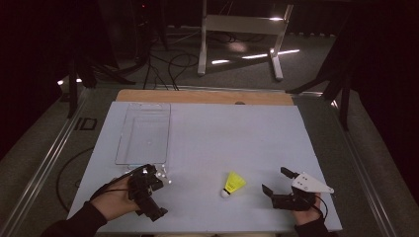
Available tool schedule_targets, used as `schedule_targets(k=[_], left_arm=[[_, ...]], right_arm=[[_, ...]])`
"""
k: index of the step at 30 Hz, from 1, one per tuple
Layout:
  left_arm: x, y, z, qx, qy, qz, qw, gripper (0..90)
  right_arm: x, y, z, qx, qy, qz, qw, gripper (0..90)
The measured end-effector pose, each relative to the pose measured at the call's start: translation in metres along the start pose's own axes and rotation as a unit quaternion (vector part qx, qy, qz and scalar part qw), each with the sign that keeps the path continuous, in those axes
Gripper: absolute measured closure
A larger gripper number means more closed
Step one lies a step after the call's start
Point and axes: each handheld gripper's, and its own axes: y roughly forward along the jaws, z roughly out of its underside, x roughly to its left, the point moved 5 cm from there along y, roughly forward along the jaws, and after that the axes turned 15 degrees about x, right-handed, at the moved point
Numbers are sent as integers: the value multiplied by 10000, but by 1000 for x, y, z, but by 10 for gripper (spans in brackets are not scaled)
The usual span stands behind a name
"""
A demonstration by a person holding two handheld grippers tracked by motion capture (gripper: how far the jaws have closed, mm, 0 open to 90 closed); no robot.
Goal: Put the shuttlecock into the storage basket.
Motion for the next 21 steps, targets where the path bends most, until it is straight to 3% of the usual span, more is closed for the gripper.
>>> schedule_targets(k=[4, 14, 21], left_arm=[[-1, -1, -6, 14, -54, 27, 10000, 3], [-10, 4, -24, 127, 56, 130, 9998, 3], [-10, 3, -35, 67, -5, 29, 10000, 3]], right_arm=[[0, 0, 0, 4, -1, -7, 10000, 80], [0, -1, 0, -6, 0, 24, 10000, 80], [0, 0, 0, -2, -4, 31, 10000, 80]])
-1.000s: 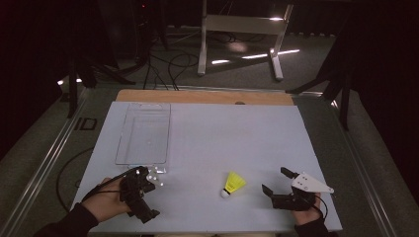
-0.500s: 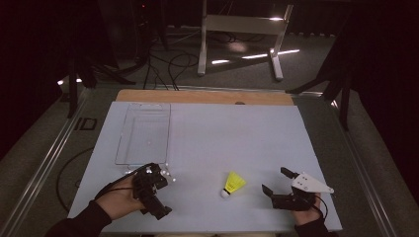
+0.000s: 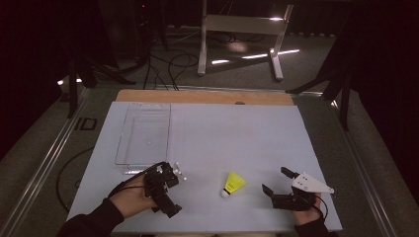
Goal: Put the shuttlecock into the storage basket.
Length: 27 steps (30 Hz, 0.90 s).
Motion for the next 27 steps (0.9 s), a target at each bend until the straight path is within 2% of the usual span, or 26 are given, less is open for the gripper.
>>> schedule_targets(k=[4, 8, 11, 14, 15, 18, 19, 20, 21, 27], left_arm=[[-2, -1, -6, -37, 6, 15, 10000, 3], [-9, -2, -20, -150, -117, 303, 9994, 3], [-12, 0, -27, -118, -136, 404, 9990, 3], [-14, 3, -30, -65, -131, 420, 9990, 3], [-17, 4, -34, -69, -173, 493, 9986, 3], [-19, 6, -38, -53, -215, 490, 9986, 3], [-20, 7, -42, -66, -333, 461, 9984, 3], [-20, 7, -42, -66, -333, 461, 9984, 3], [-22, 8, -47, -46, -437, 423, 9981, 3], [-31, 11, -57, 138, -377, 488, 9980, 3]], right_arm=[[0, 1, 1, 17, 24, -19, 10000, 80], [0, 1, 0, 22, -5, -10, 10000, 80], [0, 0, 0, 3, 9, 5, 10000, 80], [0, 0, 0, 5, 3, 7, 10000, 80], [0, 0, 0, 6, 2, 2, 10000, 80], [0, 0, 0, 13, 3, -4, 10000, 80], [0, 0, 0, 13, 3, -2, 10000, 80], [0, 0, 0, 13, 3, -2, 10000, 80], [0, 0, 0, 14, 4, 5, 10000, 80], [0, 0, 0, 19, -5, 17, 10000, 80]])
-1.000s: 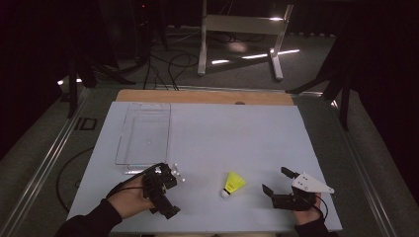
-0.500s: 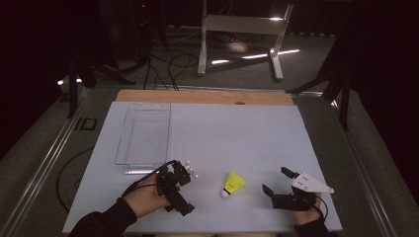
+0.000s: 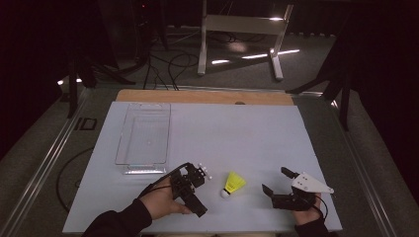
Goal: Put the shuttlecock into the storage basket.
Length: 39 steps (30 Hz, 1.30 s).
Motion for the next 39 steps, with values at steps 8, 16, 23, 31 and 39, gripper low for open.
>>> schedule_targets(k=[8, 16, 23, 31, 39], left_arm=[[-5, 1, -14, -91, -196, 136, 9997, 3], [-9, 6, -27, -30, -336, -5, 9994, 3], [-16, 8, -39, -87, -345, 32, 9994, 3], [-22, 8, -53, -302, -415, 61, 9987, 3], [-25, 19, -61, -409, -469, 6, 9981, 4]], right_arm=[[0, 0, 0, 1, 24, 15, 10000, 80], [0, 0, 1, 14, 44, 10, 10000, 80], [0, 1, 1, 20, 47, 11, 10000, 80], [-1, 0, 0, 16, 48, 25, 10000, 80], [0, -1, 0, 10, 34, 11, 10000, 80]])
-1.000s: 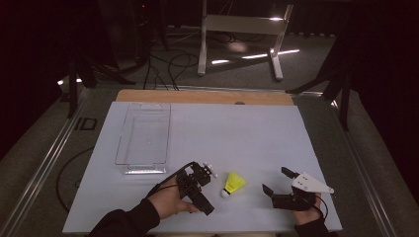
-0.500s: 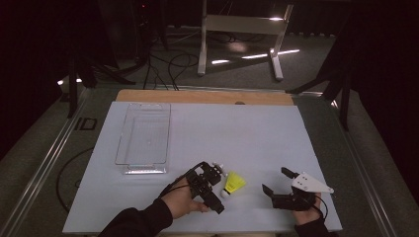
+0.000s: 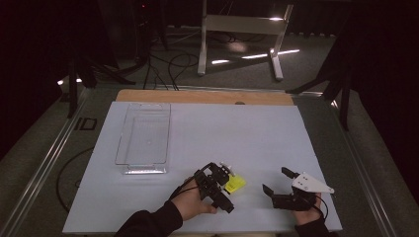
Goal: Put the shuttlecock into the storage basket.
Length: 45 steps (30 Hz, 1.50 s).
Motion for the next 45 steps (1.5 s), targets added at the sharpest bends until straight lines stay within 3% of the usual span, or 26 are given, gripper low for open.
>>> schedule_targets(k=[8, 9, 14, 16, 19, 26, 28, 29, 30, 35, 41, 45], left_arm=[[-5, 8, -2, -111, 76, 9, 9999, 4], [-6, 10, -3, -83, 26, -95, 9999, 4], [-2, 14, -6, -165, -222, -213, 9994, 23], [-2, 15, -7, -177, -227, -195, 9994, 23], [1, 17, -10, -366, -437, -143, 9983, 65], [-2, 22, -13, -431, -494, -237, 9976, 159], [-2, 21, -15, -521, -564, -278, 9967, 177], [-1, 21, -16, -612, -596, -412, 9955, 191], [-1, 21, -16, -646, -617, -365, 9953, 205], [-2, 23, -16, -622, -611, -384, 9955, 322], [-1, 30, -16, -525, -620, -312, 9962, 389], [-2, 32, -17, -509, -583, -444, 9960, 451]], right_arm=[[0, -1, 0, -7, 2, 6, 10000, 80], [0, -1, 0, -7, 0, 7, 10000, 80], [0, -1, 0, -6, -13, 10, 10000, 80], [0, -1, 0, -1, -13, 11, 10000, 80], [0, -1, 0, -5, -9, 15, 10000, 80], [0, 0, 0, 0, -9, 28, 10000, 80], [0, 0, 0, -3, -13, 31, 10000, 80], [0, 0, 0, -2, -12, 28, 10000, 80], [0, 0, 0, 3, -11, 33, 10000, 80], [0, 0, 0, 3, -9, 31, 10000, 80], [0, 0, 0, 6, -13, 33, 10000, 80], [0, 0, 0, 23, -6, 27, 10000, 80]])
